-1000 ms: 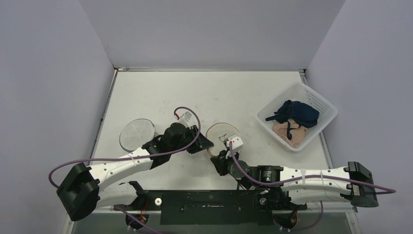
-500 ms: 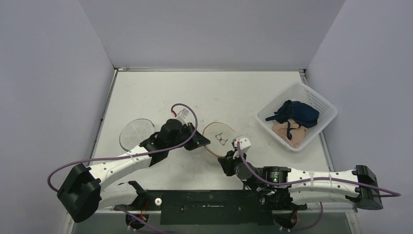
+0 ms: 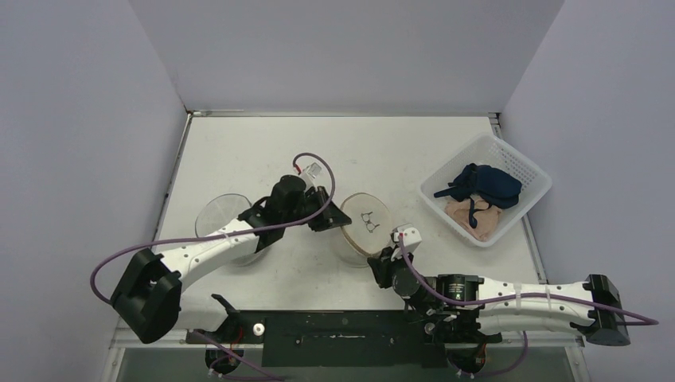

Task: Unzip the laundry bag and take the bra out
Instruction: Unzip the laundry bag at the center of the board.

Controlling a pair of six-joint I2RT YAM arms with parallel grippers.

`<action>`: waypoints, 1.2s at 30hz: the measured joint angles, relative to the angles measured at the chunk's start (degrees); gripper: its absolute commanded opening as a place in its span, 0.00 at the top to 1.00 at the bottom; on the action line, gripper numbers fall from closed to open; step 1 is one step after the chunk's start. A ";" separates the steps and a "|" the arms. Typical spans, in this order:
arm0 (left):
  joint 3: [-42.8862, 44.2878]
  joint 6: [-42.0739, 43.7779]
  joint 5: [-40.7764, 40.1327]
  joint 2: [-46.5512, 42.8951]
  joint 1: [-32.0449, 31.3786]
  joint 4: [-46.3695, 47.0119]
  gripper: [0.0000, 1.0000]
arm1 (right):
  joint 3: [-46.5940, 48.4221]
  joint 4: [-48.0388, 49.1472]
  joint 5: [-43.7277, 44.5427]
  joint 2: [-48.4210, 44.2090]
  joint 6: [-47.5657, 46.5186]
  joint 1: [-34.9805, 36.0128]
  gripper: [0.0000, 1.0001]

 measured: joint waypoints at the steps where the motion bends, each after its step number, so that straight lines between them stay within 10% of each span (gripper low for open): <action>1: 2.12 0.85 0.63 1.60 0.26 -0.63 0.66 | 0.00 0.48 0.00 0.39 -0.33 0.00 0.95; 7: 7.28 3.78 1.18 3.67 0.90 -3.89 0.17 | 0.31 3.91 -0.44 5.07 -2.27 0.07 0.95; 14: -2.73 2.58 -3.89 -13.29 0.92 -10.45 0.04 | 3.56 8.00 -2.19 9.07 -4.70 0.04 0.95; 22: -9.57 -3.80 -13.18 -24.22 -8.70 -13.05 0.07 | 4.66 11.72 -4.37 11.74 -6.49 0.04 0.95; 36: -4.59 -5.46 -17.05 -8.35 -12.96 -6.88 0.60 | 4.74 12.17 -5.18 12.04 -6.47 0.04 0.95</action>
